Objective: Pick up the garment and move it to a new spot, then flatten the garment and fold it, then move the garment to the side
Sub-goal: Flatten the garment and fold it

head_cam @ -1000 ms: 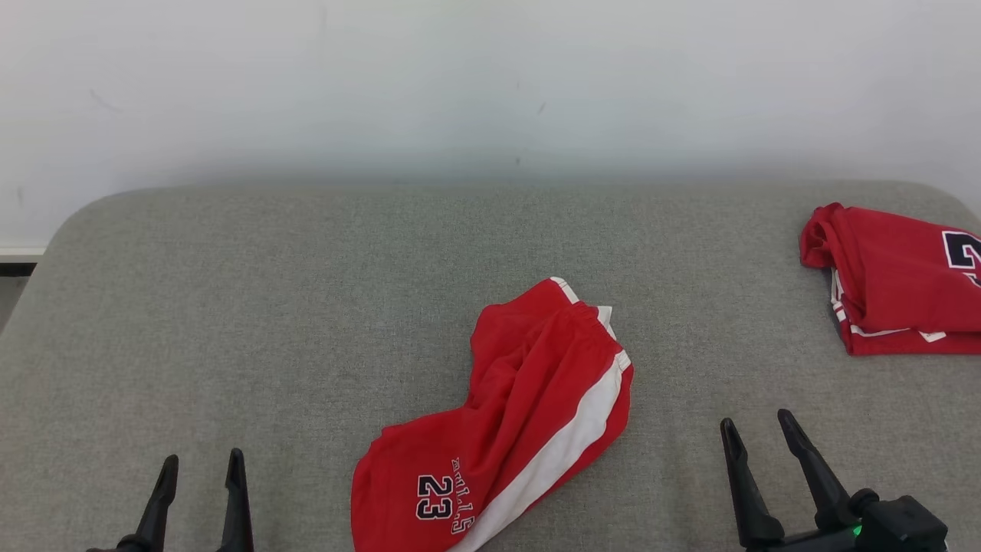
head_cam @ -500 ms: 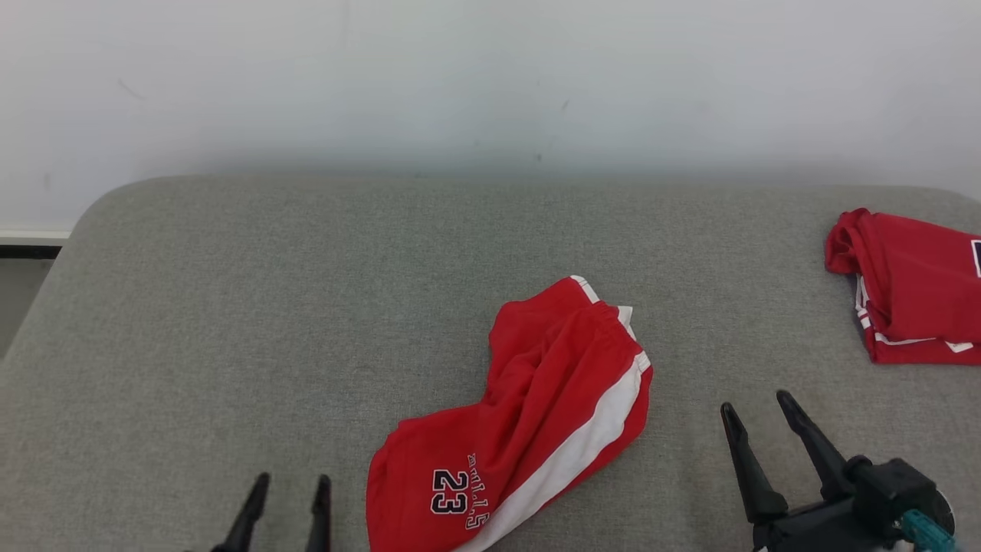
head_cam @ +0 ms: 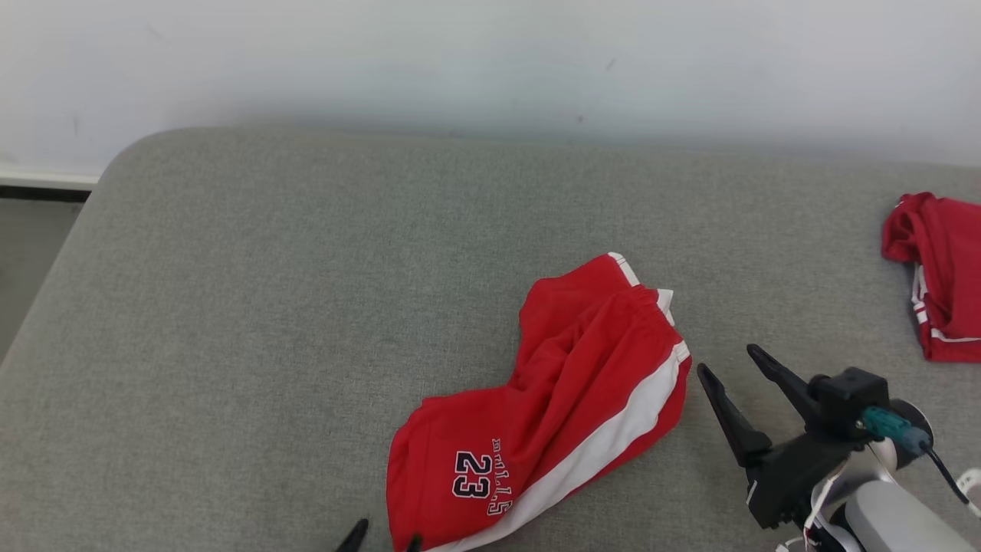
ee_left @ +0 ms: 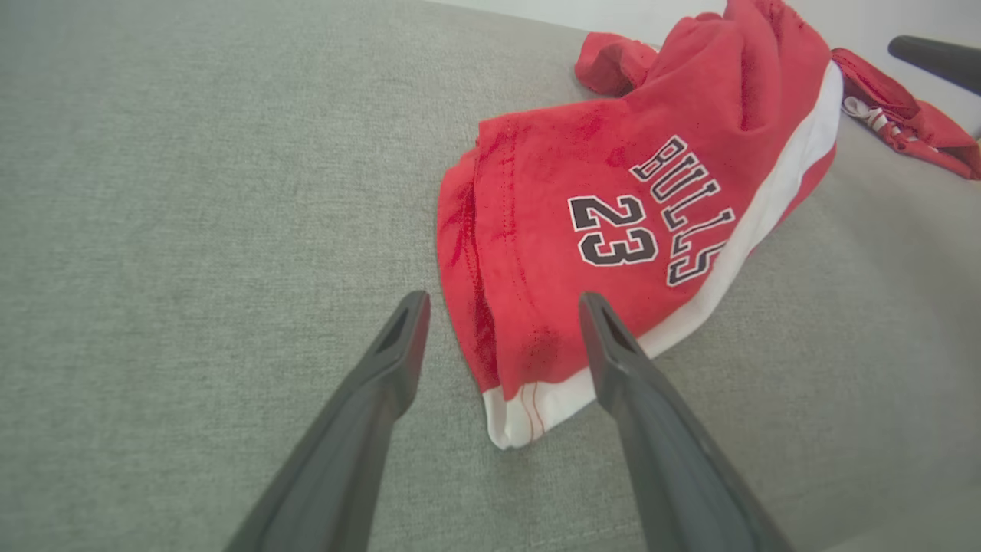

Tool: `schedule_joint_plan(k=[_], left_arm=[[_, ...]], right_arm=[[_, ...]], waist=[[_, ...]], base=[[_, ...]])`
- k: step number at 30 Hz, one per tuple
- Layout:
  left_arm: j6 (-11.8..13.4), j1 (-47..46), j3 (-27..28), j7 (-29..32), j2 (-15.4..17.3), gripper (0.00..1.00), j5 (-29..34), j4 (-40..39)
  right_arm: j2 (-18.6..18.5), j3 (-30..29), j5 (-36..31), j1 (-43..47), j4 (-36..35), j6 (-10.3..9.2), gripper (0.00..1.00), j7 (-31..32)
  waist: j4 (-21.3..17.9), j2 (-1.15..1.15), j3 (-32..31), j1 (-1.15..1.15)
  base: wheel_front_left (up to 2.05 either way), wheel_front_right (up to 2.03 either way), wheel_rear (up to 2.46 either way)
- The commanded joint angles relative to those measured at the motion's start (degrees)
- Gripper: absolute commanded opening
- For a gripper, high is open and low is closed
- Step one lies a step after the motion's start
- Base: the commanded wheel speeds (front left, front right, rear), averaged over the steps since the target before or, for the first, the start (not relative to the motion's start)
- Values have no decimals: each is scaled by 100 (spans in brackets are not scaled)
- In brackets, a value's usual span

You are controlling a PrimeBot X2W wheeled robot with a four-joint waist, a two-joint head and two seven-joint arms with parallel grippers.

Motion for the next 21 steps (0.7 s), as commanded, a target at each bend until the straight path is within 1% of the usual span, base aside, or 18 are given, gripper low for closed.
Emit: schedule_joint_plan(k=[1,8,15,17,18,21], left_arm=[[8,-85,-103,1,44,100,-71,96],[7,-293,-672,1,132,100,-256,502],[7,-470,-853,1,149,100,-426,663],[7,-535,-890,1,128,100,-451,714],[7,-535,-890,1,128,100,-451,714],[7,-661,-985,1,86,100,-472,781]], right_arm=[[-91,155,85,-156,67,2,100,19],[-516,1319,692,-906,323,2,100,195],[-944,2260,1392,-1528,370,2,100,299],[-1013,2503,1689,-1665,339,2,100,349],[-1013,2503,1689,-1665,339,2,100,349],[-1165,2876,2059,-1880,280,2,100,404]], waist=[[74,0,125,0],[135,0,288,0],[249,0,383,0],[281,0,400,0],[281,0,400,0],[333,0,425,0]], base=[[0,0,0],[0,0,0],[0,0,0],[0,0,0],[0,0,0],[0,0,0]])
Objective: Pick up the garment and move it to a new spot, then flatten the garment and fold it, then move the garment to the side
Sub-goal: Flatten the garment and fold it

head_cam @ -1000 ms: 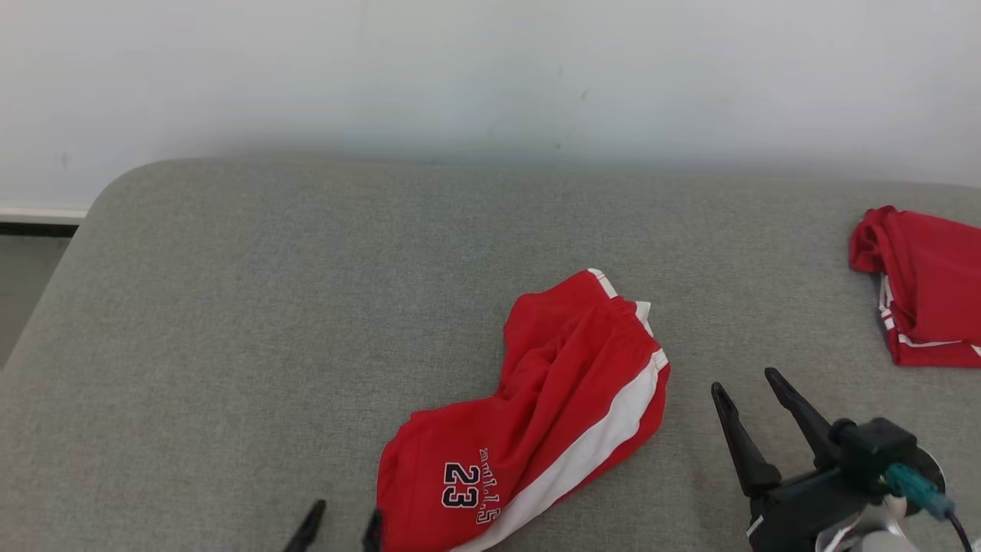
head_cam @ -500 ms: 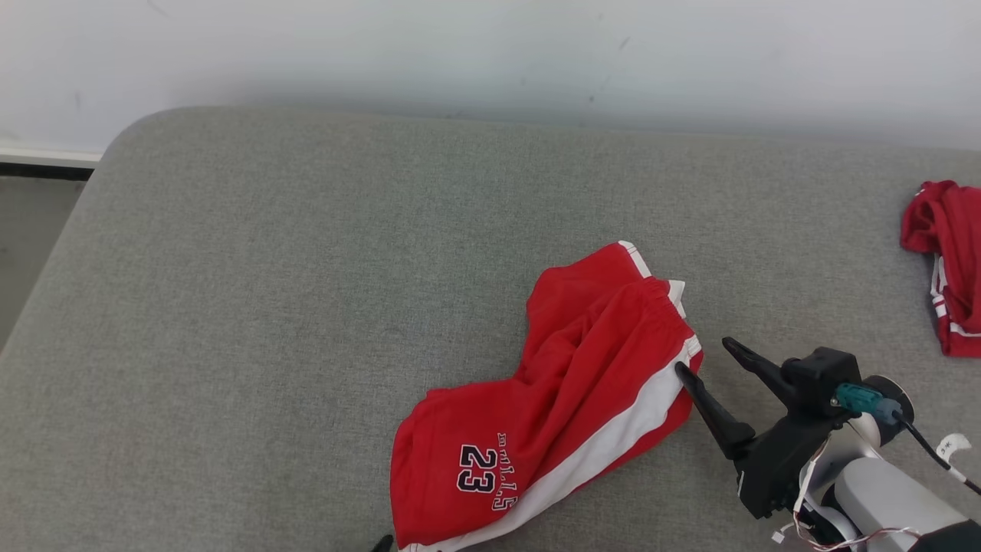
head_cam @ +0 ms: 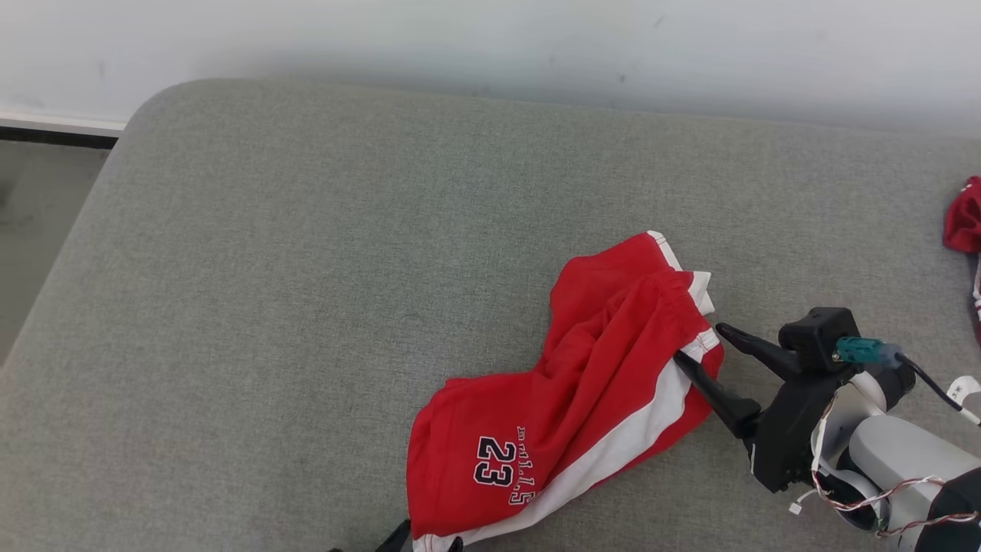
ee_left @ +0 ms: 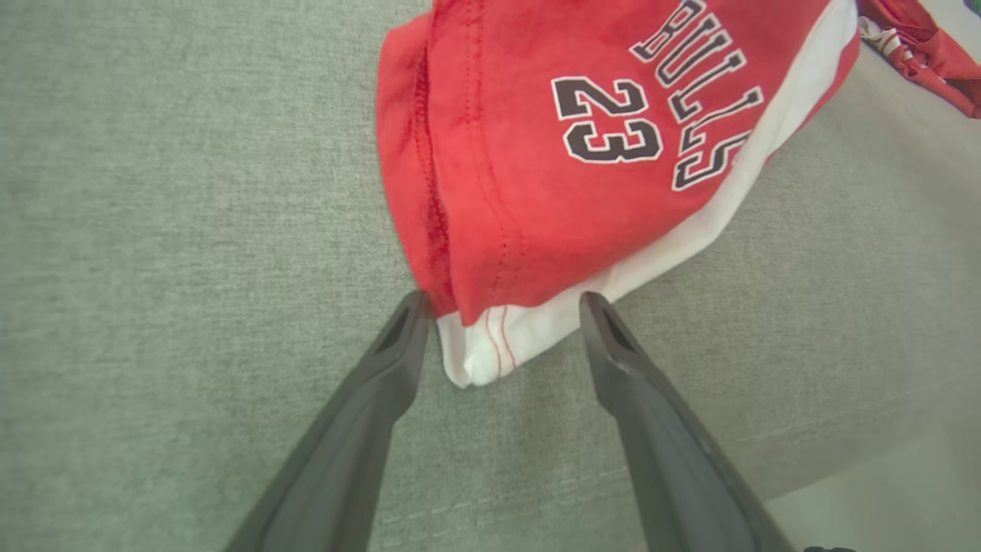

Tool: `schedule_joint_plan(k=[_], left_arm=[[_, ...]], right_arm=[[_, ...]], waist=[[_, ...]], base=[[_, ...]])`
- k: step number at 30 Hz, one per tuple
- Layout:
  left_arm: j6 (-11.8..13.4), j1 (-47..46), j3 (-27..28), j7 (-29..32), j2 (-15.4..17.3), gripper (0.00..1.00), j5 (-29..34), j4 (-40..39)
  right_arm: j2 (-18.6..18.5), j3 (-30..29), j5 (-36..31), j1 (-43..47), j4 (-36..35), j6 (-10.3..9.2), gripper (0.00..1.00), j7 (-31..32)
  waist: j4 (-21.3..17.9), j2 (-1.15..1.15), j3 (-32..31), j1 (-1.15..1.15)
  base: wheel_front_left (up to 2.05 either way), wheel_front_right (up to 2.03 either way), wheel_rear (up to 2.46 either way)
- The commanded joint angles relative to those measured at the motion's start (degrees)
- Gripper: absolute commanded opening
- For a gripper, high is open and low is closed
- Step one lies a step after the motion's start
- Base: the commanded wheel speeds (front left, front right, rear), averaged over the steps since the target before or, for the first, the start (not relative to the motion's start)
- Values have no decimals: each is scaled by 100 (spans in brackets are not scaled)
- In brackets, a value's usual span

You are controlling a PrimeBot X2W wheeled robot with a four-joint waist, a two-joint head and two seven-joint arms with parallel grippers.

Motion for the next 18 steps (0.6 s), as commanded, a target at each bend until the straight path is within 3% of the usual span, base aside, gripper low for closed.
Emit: schedule_joint_plan(k=[1,2,3,4,5,12,18], left_arm=[[7,-116,-40,1,-16,100,-30,33],[7,-153,-79,1,-26,100,-59,55],[7,-194,-100,1,-41,65,-109,66],[7,-226,-102,1,-59,28,-170,68],[7,-243,-114,1,-66,0,-221,75],[7,-47,205,1,-104,0,-436,-101],[7,162,720,1,-112,0,-456,-484]], right_arm=[[-100,125,186,-104,-9,2,61,17],[-136,255,295,-162,-37,2,35,29],[-175,364,369,-236,-75,2,0,-28],[-222,456,447,-291,-81,2,0,-74],[-267,553,523,-325,-91,2,0,-120],[-486,1054,1041,-188,-390,2,0,-813],[-634,863,1115,217,-895,2,0,-1004]], waist=[[42,0,23,-1],[56,0,27,-1],[66,0,30,-1],[71,0,28,-1],[68,0,20,-1],[-64,0,-255,-1],[-204,0,-481,-1]], base=[[0,0,0],[0,0,0],[0,0,0],[0,0,0],[0,0,0],[0,0,0],[0,0,0]])
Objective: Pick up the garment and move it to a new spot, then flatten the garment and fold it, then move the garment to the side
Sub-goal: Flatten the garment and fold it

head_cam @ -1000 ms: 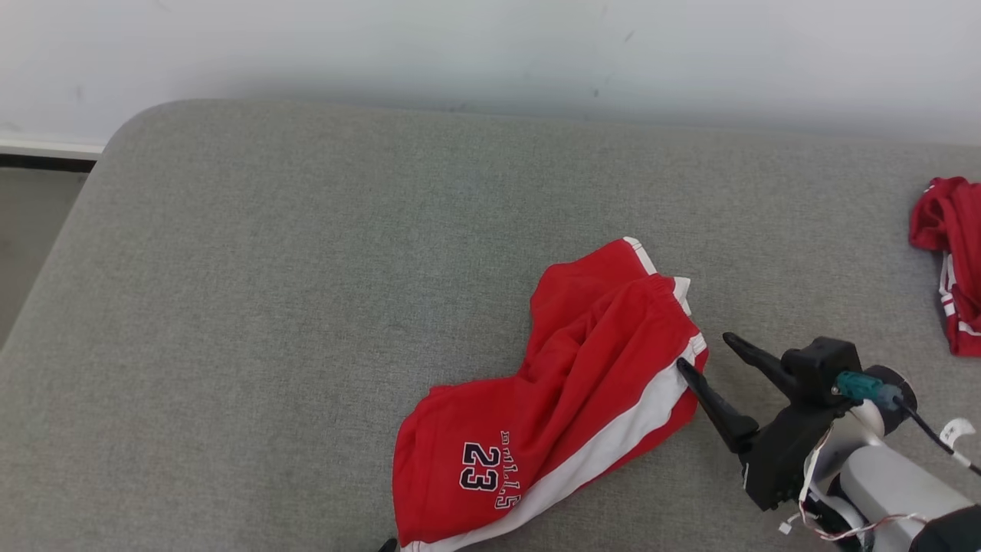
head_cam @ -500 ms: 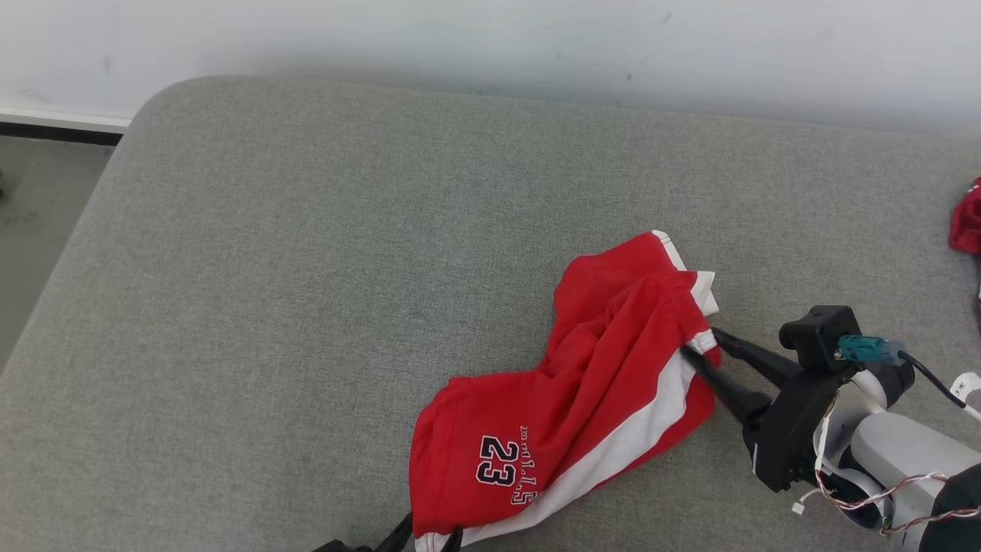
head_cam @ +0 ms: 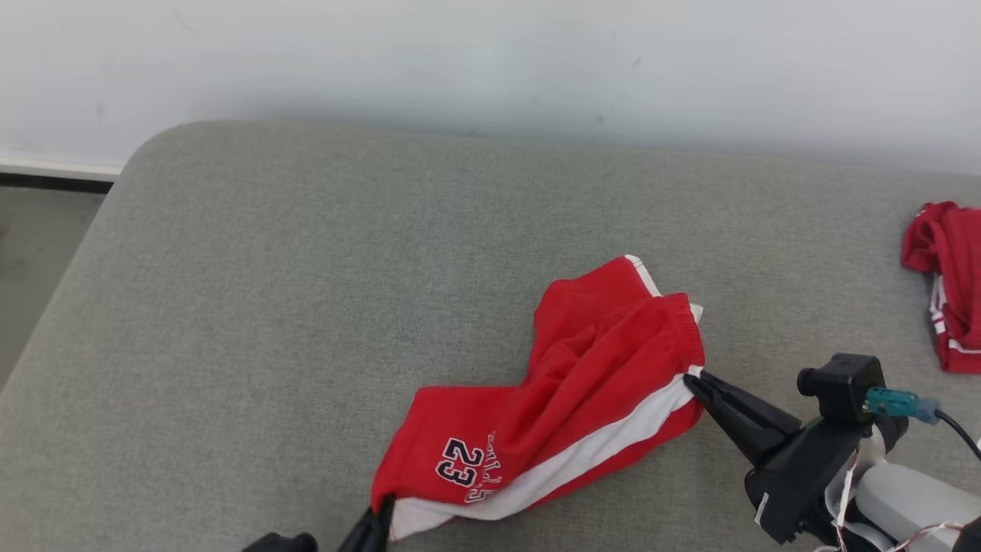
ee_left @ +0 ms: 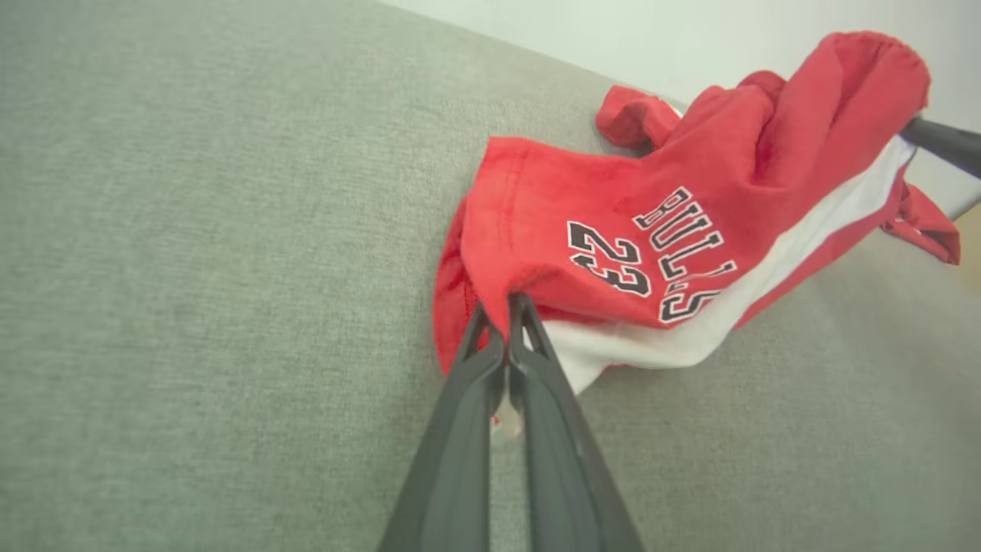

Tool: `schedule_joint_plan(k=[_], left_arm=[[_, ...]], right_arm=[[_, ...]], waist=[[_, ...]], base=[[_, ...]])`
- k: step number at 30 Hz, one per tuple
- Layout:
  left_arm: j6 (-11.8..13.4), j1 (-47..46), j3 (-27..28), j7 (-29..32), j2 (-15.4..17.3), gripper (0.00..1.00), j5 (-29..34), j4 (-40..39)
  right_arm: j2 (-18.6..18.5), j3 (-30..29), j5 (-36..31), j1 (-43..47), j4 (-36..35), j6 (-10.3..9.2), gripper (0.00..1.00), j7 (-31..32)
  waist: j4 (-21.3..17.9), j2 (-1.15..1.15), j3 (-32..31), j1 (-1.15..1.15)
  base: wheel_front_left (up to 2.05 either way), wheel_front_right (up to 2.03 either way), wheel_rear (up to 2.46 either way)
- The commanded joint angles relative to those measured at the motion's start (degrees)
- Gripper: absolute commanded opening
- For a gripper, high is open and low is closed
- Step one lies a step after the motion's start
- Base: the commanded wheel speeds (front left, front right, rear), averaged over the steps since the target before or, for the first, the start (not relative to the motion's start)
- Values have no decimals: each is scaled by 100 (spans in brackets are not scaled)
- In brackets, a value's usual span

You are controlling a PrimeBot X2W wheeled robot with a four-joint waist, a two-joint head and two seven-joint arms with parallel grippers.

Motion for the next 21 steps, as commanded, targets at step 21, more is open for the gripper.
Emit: schedule_joint_plan(k=[21], left_arm=[[7,-2952,225,244,1164,0,-831,-935]], right_arm=[[586,-1895,-121,-457,-721,2,0,41]], waist=[[-727,0,564,0]], base=[[0,0,0]])
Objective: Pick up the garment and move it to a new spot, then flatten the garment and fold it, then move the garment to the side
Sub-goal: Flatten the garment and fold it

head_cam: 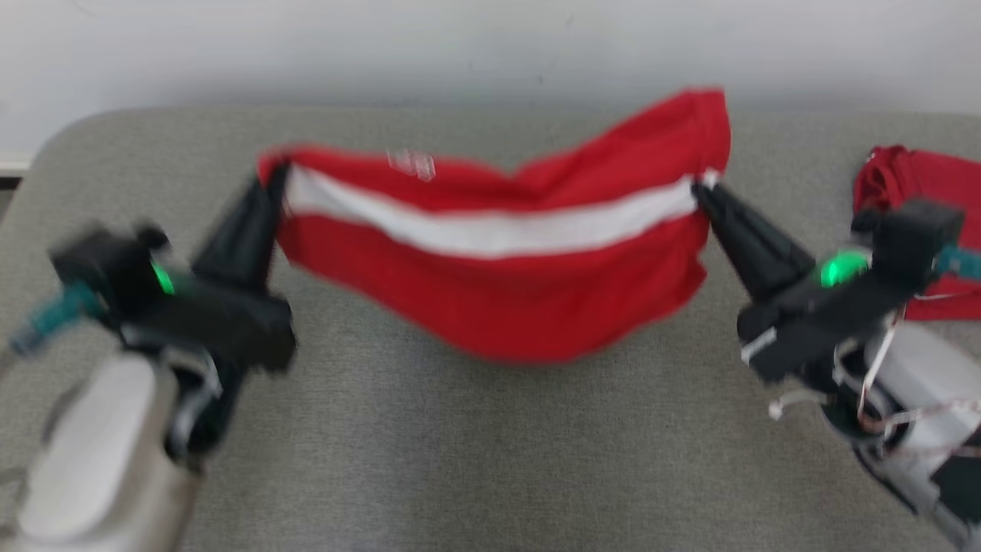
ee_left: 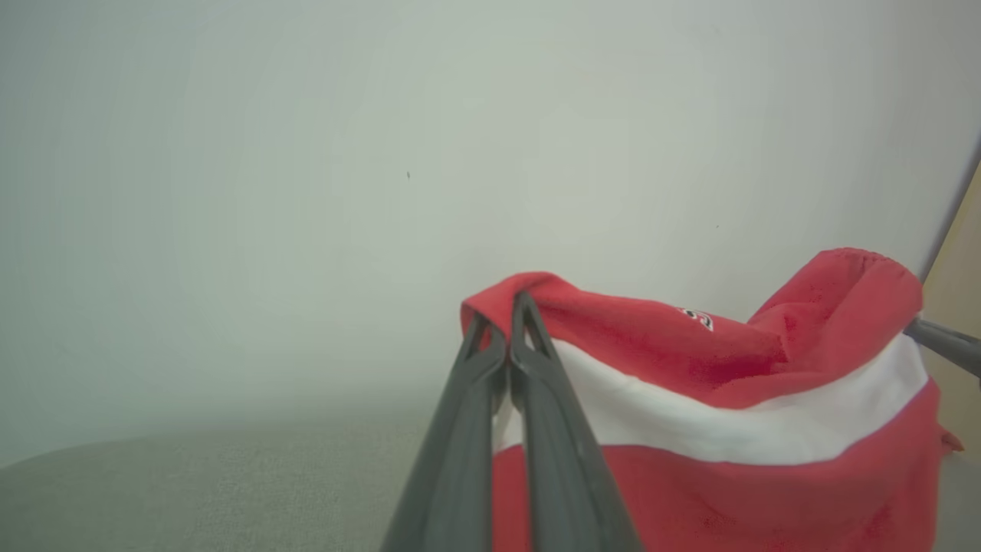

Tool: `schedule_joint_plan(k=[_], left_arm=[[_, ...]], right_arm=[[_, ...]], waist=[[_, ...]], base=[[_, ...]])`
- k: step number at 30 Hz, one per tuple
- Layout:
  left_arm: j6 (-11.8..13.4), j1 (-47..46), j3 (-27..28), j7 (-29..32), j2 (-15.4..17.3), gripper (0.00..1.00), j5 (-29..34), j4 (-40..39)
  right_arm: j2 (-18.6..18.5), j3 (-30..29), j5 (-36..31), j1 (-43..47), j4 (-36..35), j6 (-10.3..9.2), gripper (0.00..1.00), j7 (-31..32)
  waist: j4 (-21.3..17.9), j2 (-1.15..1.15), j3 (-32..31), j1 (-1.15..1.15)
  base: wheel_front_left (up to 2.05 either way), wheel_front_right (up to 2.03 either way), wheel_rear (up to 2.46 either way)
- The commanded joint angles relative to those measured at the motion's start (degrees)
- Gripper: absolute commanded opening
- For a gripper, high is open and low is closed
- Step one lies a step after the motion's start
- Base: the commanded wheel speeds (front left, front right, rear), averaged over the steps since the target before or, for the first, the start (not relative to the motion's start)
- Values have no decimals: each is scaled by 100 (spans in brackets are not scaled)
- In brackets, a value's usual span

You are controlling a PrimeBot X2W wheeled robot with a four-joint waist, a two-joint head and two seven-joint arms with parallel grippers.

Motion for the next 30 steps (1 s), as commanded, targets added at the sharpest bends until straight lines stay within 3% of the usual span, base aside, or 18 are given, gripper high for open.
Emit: schedule_joint_plan(k=[1,8,12,18,23,30], left_arm=[[7,-293,11,41,80,0,-125,32],[7,-2846,-301,577,487,0,-684,570],[7,-4506,-520,826,503,0,-835,1130],[7,-6535,-774,659,288,0,-899,2012],[8,-7312,-1216,370,175,0,-995,2611],[7,-7158,-1744,-30,197,0,-1435,3172]], right_arm=[[85,-58,48,-199,49,2,0,50],[636,-758,153,-2123,946,2,0,804],[1073,-1336,87,-3613,1789,2,0,1168],[1613,-1676,-720,-5592,3012,2,0,1207],[1967,-1694,-1160,-6357,3705,2,0,1013],[2231,-1489,-1196,-6266,4139,2,0,768]], waist=[[-214,0,340,0],[-428,0,1355,0],[-503,0,2035,0],[-590,0,2825,0],[-611,0,3111,0],[-581,0,3173,0]], base=[[0,0,0],[0,0,0],[0,0,0],[0,0,0],[0,0,0],[0,0,0]])
